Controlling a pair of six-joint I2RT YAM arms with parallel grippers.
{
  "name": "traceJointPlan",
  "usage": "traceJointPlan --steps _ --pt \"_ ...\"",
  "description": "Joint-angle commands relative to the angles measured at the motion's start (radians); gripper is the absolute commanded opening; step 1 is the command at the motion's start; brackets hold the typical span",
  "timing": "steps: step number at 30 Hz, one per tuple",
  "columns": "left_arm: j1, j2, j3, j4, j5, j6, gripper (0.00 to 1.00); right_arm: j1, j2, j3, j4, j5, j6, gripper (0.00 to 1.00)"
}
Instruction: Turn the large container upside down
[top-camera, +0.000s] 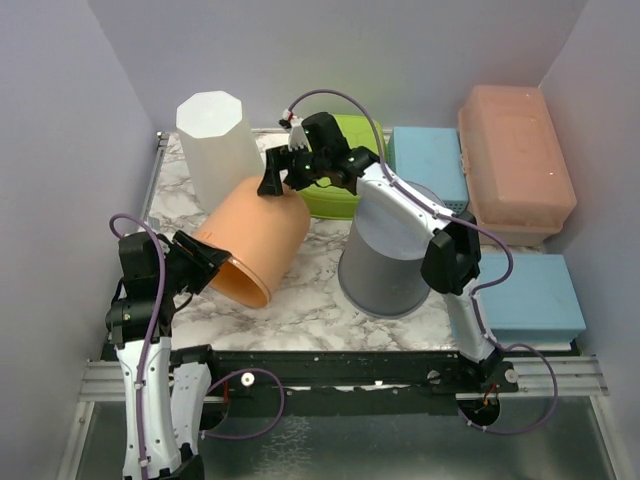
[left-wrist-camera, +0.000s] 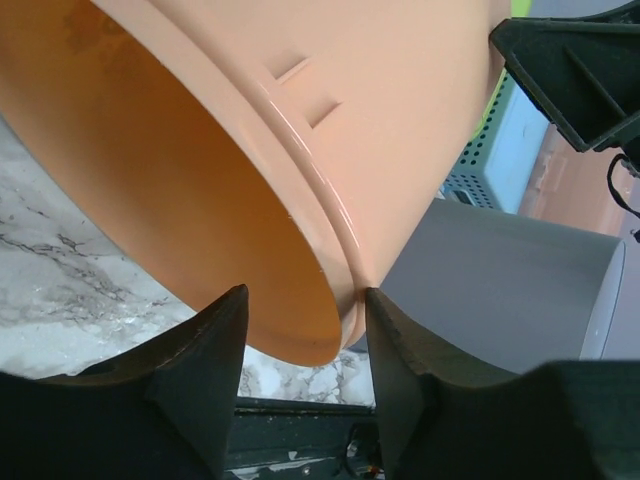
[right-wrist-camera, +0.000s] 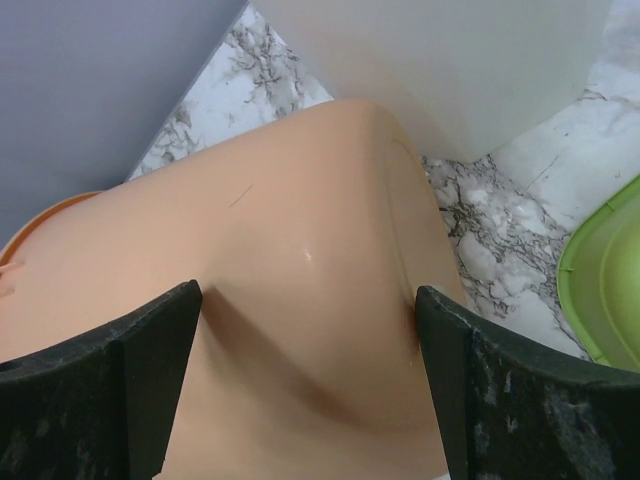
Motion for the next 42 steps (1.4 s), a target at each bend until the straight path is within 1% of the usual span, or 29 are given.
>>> traceJointPlan --steps 1,5,8,13,17,22,23,24,26,27,29,31,32,35,38,42 --pt "-0.004 -0.004 -0.041 0.007 -0.007 0.009 0.49 -0.002 -0.005 -0.003 -0.002 -0.142 0.015 0.89" --pt "-0.004 -0.003 -0.029 -0.012 -0.032 0.023 0.42 -0.009 -0.041 -0.043 0.010 -0.180 0.022 0.88" --pt "-0.003 0.007 -0.005 -0.027 -0.043 0.033 0.40 -0.008 -0.104 -0.099 0.049 -0.236 0.050 0.83" --pt "-0.003 0.016 0.025 -0.028 -0.031 0.042 0.39 -0.008 -0.247 -0.256 0.159 -0.284 0.109 0.82" --pt "-0.004 0.020 0.028 -0.024 -0.011 0.044 0.36 0.002 -0.309 -0.300 0.151 -0.311 0.110 0.82" --pt "-0.004 0.018 0.010 -0.016 -0.004 0.039 0.33 0.023 -0.336 -0.322 0.151 -0.329 0.124 0.81" --pt "-0.004 0.017 0.008 -0.015 -0.005 0.039 0.32 0.025 -0.337 -0.324 0.149 -0.317 0.125 0.81" --pt "-0.003 0.015 0.009 -0.015 -0.004 0.040 0.32 0.027 -0.338 -0.325 0.134 -0.266 0.121 0.81" --pt "-0.003 0.014 0.017 -0.016 -0.006 0.043 0.30 0.027 -0.333 -0.320 0.094 -0.101 0.107 0.83" --pt "-0.004 0.013 0.020 -0.019 -0.011 0.044 0.30 0.027 -0.318 -0.293 0.047 -0.006 0.090 0.85" --pt "-0.003 0.017 0.034 -0.033 -0.026 0.054 0.29 0.025 -0.273 -0.218 -0.035 0.124 0.050 0.89" --pt "-0.005 0.021 0.038 -0.046 -0.040 0.065 0.29 0.012 -0.217 -0.146 -0.094 0.162 0.030 0.91" --pt "-0.004 0.021 0.037 -0.048 -0.045 0.067 0.29 0.002 -0.193 -0.125 -0.106 0.147 0.028 0.92" --pt "-0.006 0.020 0.030 -0.054 -0.052 0.072 0.30 -0.023 -0.140 -0.100 -0.103 0.035 0.048 1.00" --pt "-0.006 0.017 0.023 -0.062 -0.056 0.076 0.30 -0.025 -0.099 -0.087 -0.103 -0.082 0.061 1.00" --pt "-0.007 0.018 0.015 -0.061 -0.057 0.080 0.30 -0.025 -0.105 -0.150 -0.027 -0.208 0.119 0.98"
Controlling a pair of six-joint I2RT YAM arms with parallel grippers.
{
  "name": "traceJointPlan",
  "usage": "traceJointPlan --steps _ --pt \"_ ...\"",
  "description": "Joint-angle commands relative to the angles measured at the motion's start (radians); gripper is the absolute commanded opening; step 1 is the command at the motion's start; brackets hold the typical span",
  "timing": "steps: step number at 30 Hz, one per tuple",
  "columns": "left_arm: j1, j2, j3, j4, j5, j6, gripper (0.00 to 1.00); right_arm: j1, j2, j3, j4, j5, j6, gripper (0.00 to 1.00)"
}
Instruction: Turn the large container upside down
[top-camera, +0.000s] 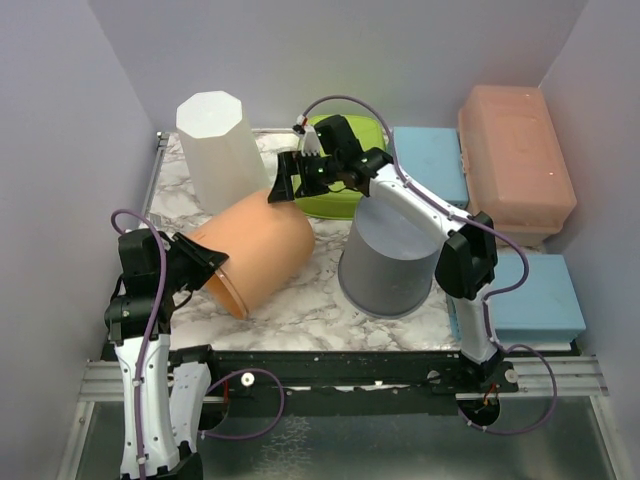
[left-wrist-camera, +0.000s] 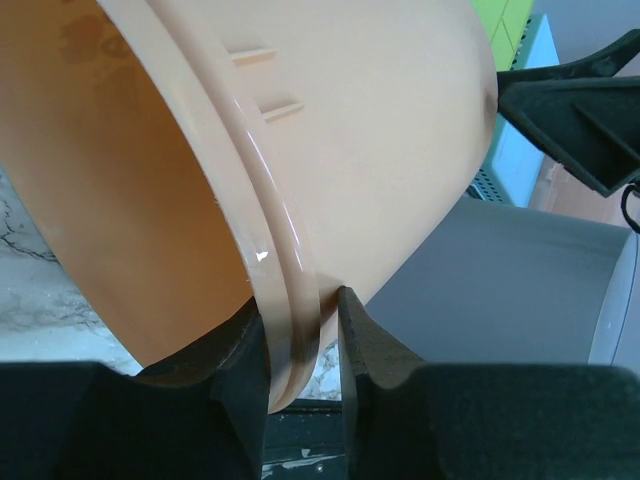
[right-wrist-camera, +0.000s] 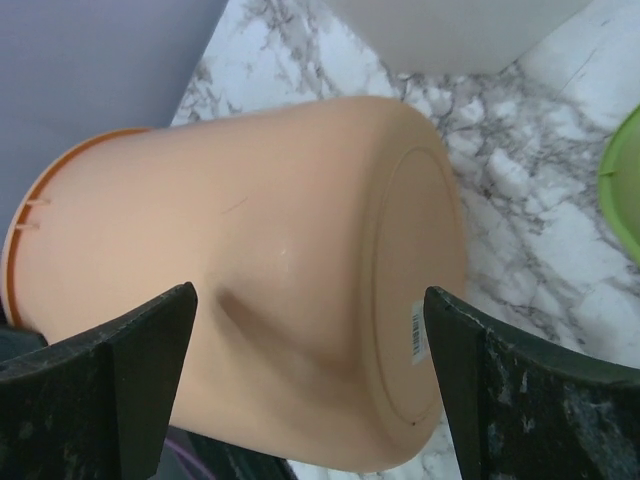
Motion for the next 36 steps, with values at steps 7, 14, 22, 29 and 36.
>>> traceJointPlan --steps 7,14,22,29,36 --pt "-0.004 -0.003 -0.018 -0.060 -0.054 0.041 0.30 0.010 -0.067 -0.087 0.124 -0.300 0.113 0.86" --pt "-0.004 -0.005 -0.010 -0.048 -0.020 0.028 0.30 0.033 -0.175 -0.139 0.208 -0.365 0.170 0.78" --pt "-0.004 -0.007 -0.003 -0.041 0.027 0.017 0.30 0.085 -0.246 -0.160 0.226 -0.340 0.190 0.78" --pt "-0.004 -0.024 -0.043 -0.024 0.034 0.003 0.31 0.133 -0.277 -0.158 0.236 -0.314 0.202 0.78" --pt "-0.004 -0.050 -0.090 -0.021 0.013 -0.012 0.41 0.152 -0.303 -0.174 0.246 -0.291 0.204 0.78"
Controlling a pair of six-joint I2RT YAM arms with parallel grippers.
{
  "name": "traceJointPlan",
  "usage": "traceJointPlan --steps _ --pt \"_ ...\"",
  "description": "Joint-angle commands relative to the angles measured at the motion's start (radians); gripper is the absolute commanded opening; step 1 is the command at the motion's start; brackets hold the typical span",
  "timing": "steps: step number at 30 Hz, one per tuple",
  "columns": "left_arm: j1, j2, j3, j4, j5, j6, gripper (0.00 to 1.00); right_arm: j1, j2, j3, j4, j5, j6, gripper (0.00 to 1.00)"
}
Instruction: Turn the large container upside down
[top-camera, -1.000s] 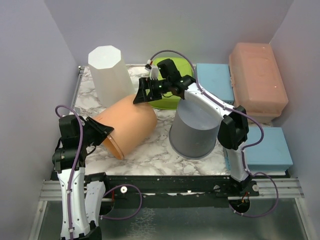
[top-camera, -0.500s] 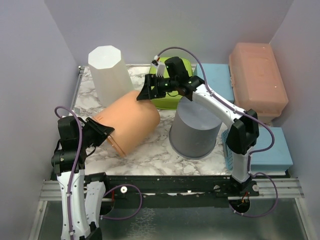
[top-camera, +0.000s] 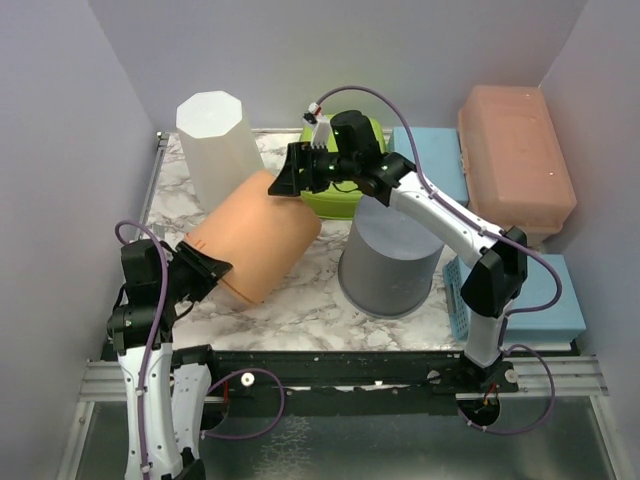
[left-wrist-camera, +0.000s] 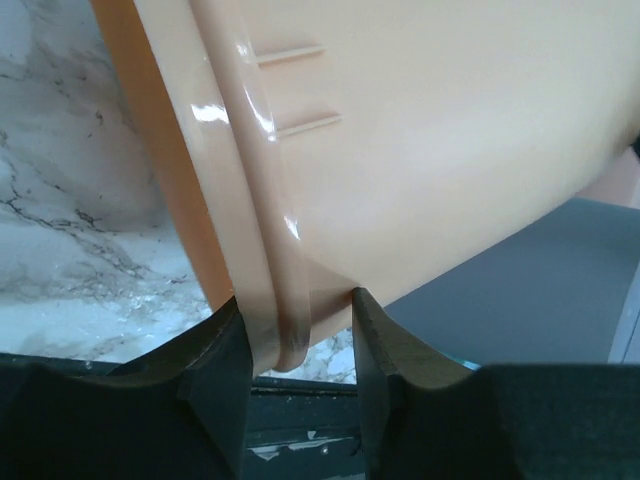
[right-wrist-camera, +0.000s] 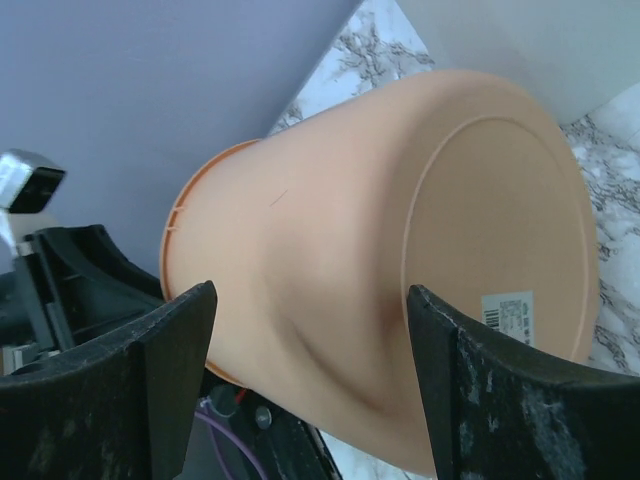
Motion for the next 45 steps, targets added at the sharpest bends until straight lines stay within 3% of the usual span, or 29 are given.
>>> traceJointPlan --steps 1,4,16,26,29,32,39,43,45 --pt "-0.005 0.001 -0.062 0.015 -0.020 -0.006 0.41 0.125 -0.105 0.005 0.089 -0.229 0.093 0.78" --pt "-0.004 -0.002 -0.080 0.014 -0.034 -0.007 0.46 0.127 -0.105 0.001 0.091 -0.234 0.096 0.78" --pt "-0.005 -0.015 -0.133 0.023 -0.053 -0.008 0.48 0.161 -0.050 0.037 0.069 -0.248 0.082 0.79" --pt "-0.004 -0.034 -0.199 0.047 -0.056 -0.010 0.49 0.214 0.122 0.251 -0.065 -0.186 0.033 0.80" --pt "-0.005 -0.043 -0.211 0.046 -0.068 -0.015 0.49 0.216 0.153 0.317 -0.132 -0.084 -0.004 0.81" --pt "-0.006 -0.040 -0.203 0.047 -0.073 0.001 0.49 0.214 0.140 0.342 -0.193 0.073 -0.076 0.88" --pt "-0.006 -0.059 -0.099 0.031 -0.050 0.060 0.52 0.190 0.023 0.201 -0.172 0.410 -0.121 0.95" --pt "-0.005 -0.085 0.019 -0.030 -0.136 0.079 0.54 0.117 -0.039 0.080 -0.112 0.467 -0.054 0.98" --pt "-0.005 -0.069 0.077 -0.066 -0.218 0.099 0.62 0.072 -0.051 0.042 -0.101 0.463 -0.011 0.98"
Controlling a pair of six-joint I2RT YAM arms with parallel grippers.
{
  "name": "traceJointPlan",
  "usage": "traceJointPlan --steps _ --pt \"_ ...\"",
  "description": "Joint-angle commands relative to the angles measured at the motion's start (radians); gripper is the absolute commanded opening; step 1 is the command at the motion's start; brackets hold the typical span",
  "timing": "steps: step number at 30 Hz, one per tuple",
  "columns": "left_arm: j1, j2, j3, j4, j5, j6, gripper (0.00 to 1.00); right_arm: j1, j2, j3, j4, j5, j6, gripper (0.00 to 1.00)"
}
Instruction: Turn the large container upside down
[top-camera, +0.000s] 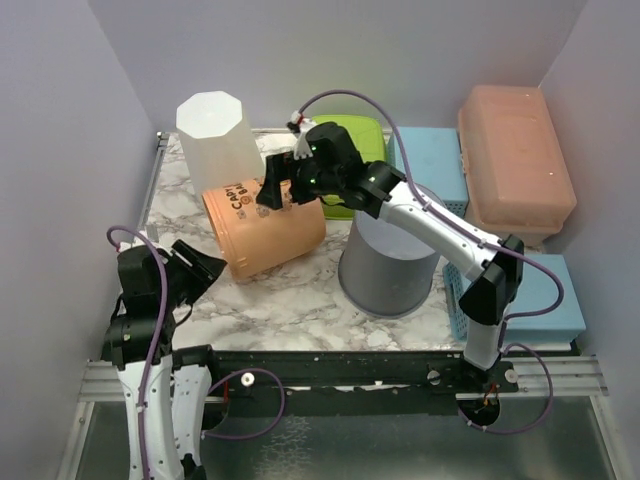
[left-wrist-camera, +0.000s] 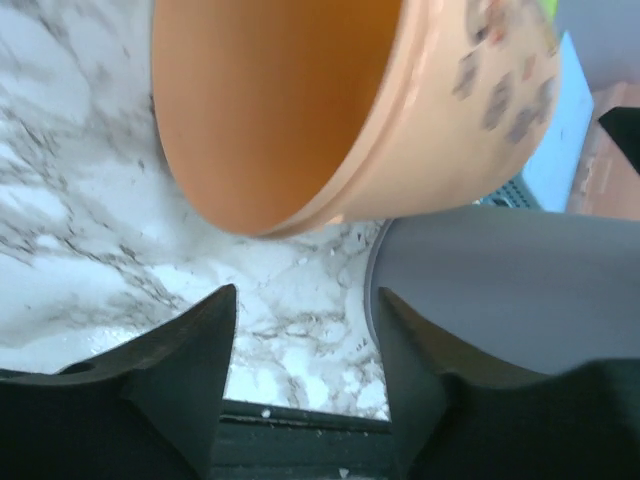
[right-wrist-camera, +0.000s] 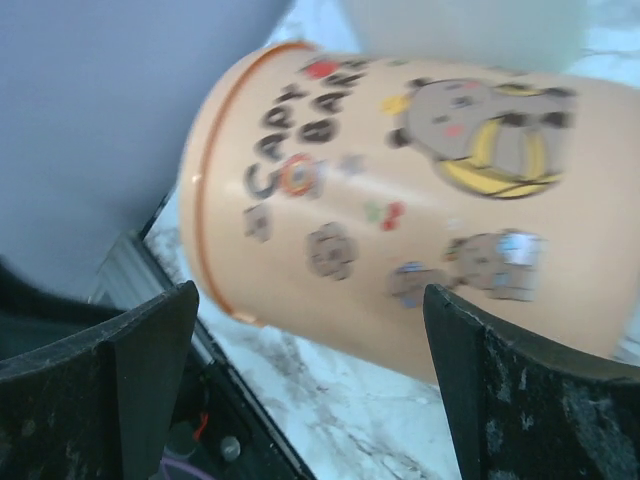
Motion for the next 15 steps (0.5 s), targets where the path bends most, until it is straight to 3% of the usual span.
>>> traceJointPlan --steps 1,4,8,15 --pt "-0.001 0.011 0.142 -0.072 -0.178 0.067 0.67 -0.105 -0.062 -0.104 0.067 0.108 0.075 0.99" --pt "-0.005 0.083 0.188 -0.019 -0.231 0.097 0.72 -0.163 -0.076 -0.165 0.150 -0.005 0.103 0.99" --pt "-0.015 0.183 0.236 0.091 -0.272 0.090 0.74 -0.231 -0.020 -0.118 0.113 -0.119 0.139 0.99" --pt "-0.021 0.402 0.275 0.218 -0.134 0.150 0.66 -0.272 0.073 -0.066 0.083 -0.279 0.145 0.99"
